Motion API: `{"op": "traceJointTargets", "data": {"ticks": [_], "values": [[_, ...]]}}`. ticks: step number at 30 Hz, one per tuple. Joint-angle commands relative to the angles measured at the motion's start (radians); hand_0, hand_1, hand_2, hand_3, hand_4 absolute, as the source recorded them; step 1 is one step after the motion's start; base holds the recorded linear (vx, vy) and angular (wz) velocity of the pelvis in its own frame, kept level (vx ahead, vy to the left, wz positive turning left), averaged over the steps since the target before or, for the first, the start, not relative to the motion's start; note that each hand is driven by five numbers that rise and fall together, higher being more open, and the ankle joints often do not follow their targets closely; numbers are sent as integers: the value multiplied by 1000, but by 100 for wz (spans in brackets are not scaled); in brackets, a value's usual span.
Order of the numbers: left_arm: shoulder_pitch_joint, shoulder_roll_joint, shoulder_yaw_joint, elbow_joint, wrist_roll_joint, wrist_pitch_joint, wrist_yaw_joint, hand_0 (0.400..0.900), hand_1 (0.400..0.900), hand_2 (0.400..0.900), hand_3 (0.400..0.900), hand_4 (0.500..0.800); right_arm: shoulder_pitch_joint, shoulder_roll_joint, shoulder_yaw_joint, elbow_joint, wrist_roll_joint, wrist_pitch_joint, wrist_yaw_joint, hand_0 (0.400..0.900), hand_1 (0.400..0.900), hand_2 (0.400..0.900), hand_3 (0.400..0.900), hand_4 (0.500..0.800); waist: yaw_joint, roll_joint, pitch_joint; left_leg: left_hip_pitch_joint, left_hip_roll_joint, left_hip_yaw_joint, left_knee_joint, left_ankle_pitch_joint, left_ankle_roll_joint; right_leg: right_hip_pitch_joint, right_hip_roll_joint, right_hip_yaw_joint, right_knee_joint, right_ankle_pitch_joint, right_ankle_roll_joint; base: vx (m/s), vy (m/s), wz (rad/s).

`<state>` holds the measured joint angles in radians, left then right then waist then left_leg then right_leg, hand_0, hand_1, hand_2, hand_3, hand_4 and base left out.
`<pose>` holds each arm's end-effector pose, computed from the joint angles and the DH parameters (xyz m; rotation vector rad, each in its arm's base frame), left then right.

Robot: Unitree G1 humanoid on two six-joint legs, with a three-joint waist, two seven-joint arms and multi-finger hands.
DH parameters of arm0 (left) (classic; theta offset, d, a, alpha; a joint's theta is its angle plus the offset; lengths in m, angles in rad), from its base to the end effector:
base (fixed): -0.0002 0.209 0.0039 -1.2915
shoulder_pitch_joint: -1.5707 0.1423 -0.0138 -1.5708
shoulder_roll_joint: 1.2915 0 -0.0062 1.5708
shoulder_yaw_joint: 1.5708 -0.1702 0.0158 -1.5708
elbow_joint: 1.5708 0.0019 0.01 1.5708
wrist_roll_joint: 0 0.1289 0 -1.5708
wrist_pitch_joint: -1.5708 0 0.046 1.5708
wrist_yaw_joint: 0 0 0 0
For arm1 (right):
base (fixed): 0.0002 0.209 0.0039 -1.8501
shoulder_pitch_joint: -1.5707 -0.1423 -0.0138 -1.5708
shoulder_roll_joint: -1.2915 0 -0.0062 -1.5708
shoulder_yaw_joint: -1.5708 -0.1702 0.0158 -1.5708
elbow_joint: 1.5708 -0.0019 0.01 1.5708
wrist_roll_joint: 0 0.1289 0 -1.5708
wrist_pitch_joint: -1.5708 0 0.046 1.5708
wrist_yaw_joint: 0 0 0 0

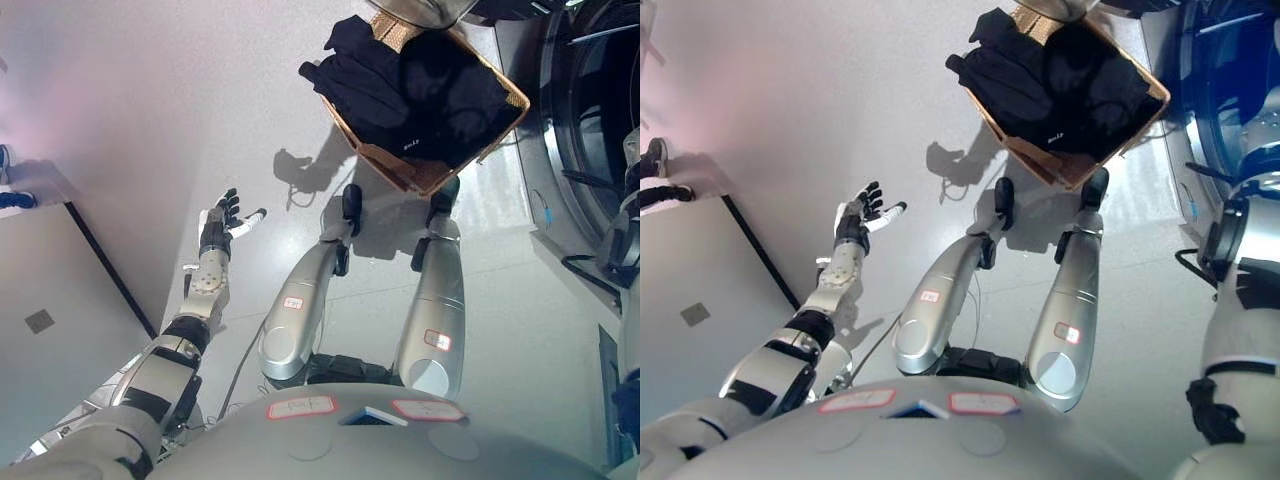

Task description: Put the clothes in the basket into the washing machine.

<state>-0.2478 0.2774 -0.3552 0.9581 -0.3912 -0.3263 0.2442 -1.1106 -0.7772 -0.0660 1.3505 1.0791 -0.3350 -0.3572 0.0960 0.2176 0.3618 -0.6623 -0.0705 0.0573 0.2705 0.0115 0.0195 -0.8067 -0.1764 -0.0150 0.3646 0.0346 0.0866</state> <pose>0.1929 0.1882 -0.0339 0.1390 0.4216 0.1739 0.2946 -0.3377 0.2135 0.6699 -0.3535 -0.9804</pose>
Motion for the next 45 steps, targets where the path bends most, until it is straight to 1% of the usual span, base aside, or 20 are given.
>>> {"op": "traceJointTargets", "data": {"ticks": [1, 6, 10, 12, 13, 14, 15, 16, 17, 18, 19, 20, 21, 22, 25, 33, 36, 40, 42, 45], "values": [[45, 35, 27, 50, 5, -13, 22, 900, 900, 900, 900, 800, -30, -126, 45, -49, -7, -102, -3, 400, 400, 400, 400, 500, -5, 0, -104, -56, 33, -67, -59, 65, -88, 20, 36, -35, -19, -31, 8, 15, -9, 13], [61, 35, 29, 38, 10, -16, 25, 900, 900, 900, 900, 800, -49, -180, 50, -44, -46, -108, -44, 400, 400, 400, 400, 500, -1, 5, -113, -53, 31, -73, -80, 76, -91, 22, 35, -39, -29, -30, 4, 11, -5, 4], [88, 41, 45, 21, 17, -22, 33, 900, 900, 900, 900, 800, -62, -226, 80, -78, -118, -113, -84, 400, 400, 400, 400, 500, 2, 8, -117, -56, 33, -75, -90, 83, -93, 15, 36, -37, -32, -27, 2, 0, 0, 0], [97, 46, 44, 17, 21, -23, 36, 900, 900, 900, 900, 800, -66, -245, 111, -70, -183, -93, -102, 400, 400, 400, 400, 500, 4, 4, -120, -57, 32, -77, -90, 84, -94, 14, 37, -37, -31, -26, 1, 0, 0, 0], [101, 53, 44, 10, 25, -23, 36, 900, 900, 900, 900, 800, -74, -259, 158, -46, -271, -52, -104, 400, 400, 400, 400, 500, 6, -1, -120, -57, 33, -77, -91, 87, -94, 15, 37, -37, -34, -23, 1, 0, 0, 0], [101, 50, 47, 9, 25, -23, 37, 900, 900, 900, 900, 800, -85, -259, 168, -43, -274, -50, -106, 400, 400, 400, 400, 500, 4, 2, -119, -57, 33, -76, -91, 87, -94, 15, 37, -37, -34, -23, 1, -23, -20, -8], [107, 65, 49, 7, 31, -22, 39, 900, 900, 900, 900, 800, -113, -279, 294, 0, -468, 28, -123, 900, 900, 900, 900, 800, 11, -14, -115, -59, 35, -73, -88, 90, -94, 14, 41, -36, -32, -17, -1, -38, -24, -11], [103, 75, 59, 13, 35, -19, 38, 900, 900, 900, 900, 800, -153, -296, 413, 40, -640, 100, -117, 900, 900, 900, 900, 800, 9, -23, -112, -61, 37, -70, -87, 94, -93, 13, 44, -35, -33, -11, -3, -56, -47, -11], [98, 80, 59, 13, 35, -19, 33, 900, 900, 900, 900, 800, -201, -305, 528, 78, -782, 156, -113, 900, 900, 900, 900, 800, 6, -29, -108, -67, 38, -69, -83, 95, -94, 9, 45, -36, -32, -7, -5, -38, -40, -5], [102, 81, 59, 10, 31, -19, 31, 900, 900, 900, 900, 800, -255, -310, 614, 111, -906, 207, -187, 900, 900, 900, 900, 800, 3, -32, -107, -72, 37, -71, -78, 97, -94, 7, 47, -37, -32, -4, -6, -20, -32, 0], [101, 77, 61, 10, 31, -19, 31, 900, 900, 900, 900, 800, -265, -309, 624, 114, -905, 208, -187, 900, 900, 900, 900, 800, 0, -28, -106, -72, 37, -72, -78, 96, -94, 7, 47, -38, -32, -4, -6, 0, 0, 0], [111, 82, 75, -13, 31, -11, 29, 900, 900, 900, 900, 800, -309, -282, 745, 99, -1113, 280, -160, 900, 900, 900, 900, 800, -9, -36, -105, -82, 36, -72, -74, 99, -92, 2, 52, -39, -34, 1, -9, -12, 2, -4], [113, 72, 77, -12, 22, -10, 28, 900, 900, 900, 900, 800, -307, -273, 744, 106, -1132, 293, -182, 900, 900, 900, 900, 800, -11, -37, -104, -86, 34, -74, -72, 99, -92, -1, 53, -40, -33, 2, -9, -12, 6, -5], [114, 67, 78, -9, 16, -6, 27, 900, 900, 900, 900, 800, -296, -262, 766, 113, -1181, 308, -182, 900, 900, 900, 900, 800, -12, -38, -105, -89, 33, -76, -71, 100, -92, -2, 55, -39, -33, 4, -10, 0, 0, 0], [110, 65, 77, -5, 10, -3, 22, 900, 900, 900, 900, 800, -302, -238, 778, 143, -1205, 319, -166, 900, 900, 900, 900, 800, -12, -39, -103, -94, 33, -78, -71, 103, -93, -5, 55, -42, -33, 5, -10, 0, 0, 0], [101, 67, 87, 19, 6, -2, 35, 900, 900, 900, 900, 800, -302, -206, 754, 132, -1175, 303, -170, 900, 900, 900, 900, 800, -16, -49, -91, -104, 32, -78, -56, 100, -91, -11, 58, -42, -28, 9, -15, -9, 3, -2], [89, 66, 89, 46, 3, -1, 36, 900, 900, 900, 900, 800, -297, -184, 741, 119, -1146, 288, -157, 900, 900, 900, 900, 800, -18, -58, -85, -107, 34, -76, -51, 98, -89, -10, 61, -40, -29, 11, -15, -21, 4, -4], [81, 66, 87, 50, -6, -3, 33, 900, 900, 900, 900, 800, -279, -162, 713, 101, -1081, 256, -128, 900, 900, 900, 900, 800, -21, -66, -75, -113, 37, -74, -38, 93, -88, -12, 60, -40, -26, 13, -16, -8, -2, 0], [79, 64, 89, 45, -16, -4, 28, 900, 900, 900, 900, 800, -209, -133, 649, 51, -978, 209, -90, 900, 900, 900, 900, 800, -23, -76, -63, -116, 38, -78, -25, 91, -86, -9, 62, -41, -23, 14, -15, 0, 0, 0], [79, 76, 90, 39, -12, -6, 18, 900, 900, 900, 900, 800, -139, -114, 608, 19, -934, 186, -69, 900, 900, 900, 900, 800, -22, -84, -56, -120, 39, -81, -13, 87, -85, -6, 61, -45, -18, 10, -16, -13, -30, 4]]}}
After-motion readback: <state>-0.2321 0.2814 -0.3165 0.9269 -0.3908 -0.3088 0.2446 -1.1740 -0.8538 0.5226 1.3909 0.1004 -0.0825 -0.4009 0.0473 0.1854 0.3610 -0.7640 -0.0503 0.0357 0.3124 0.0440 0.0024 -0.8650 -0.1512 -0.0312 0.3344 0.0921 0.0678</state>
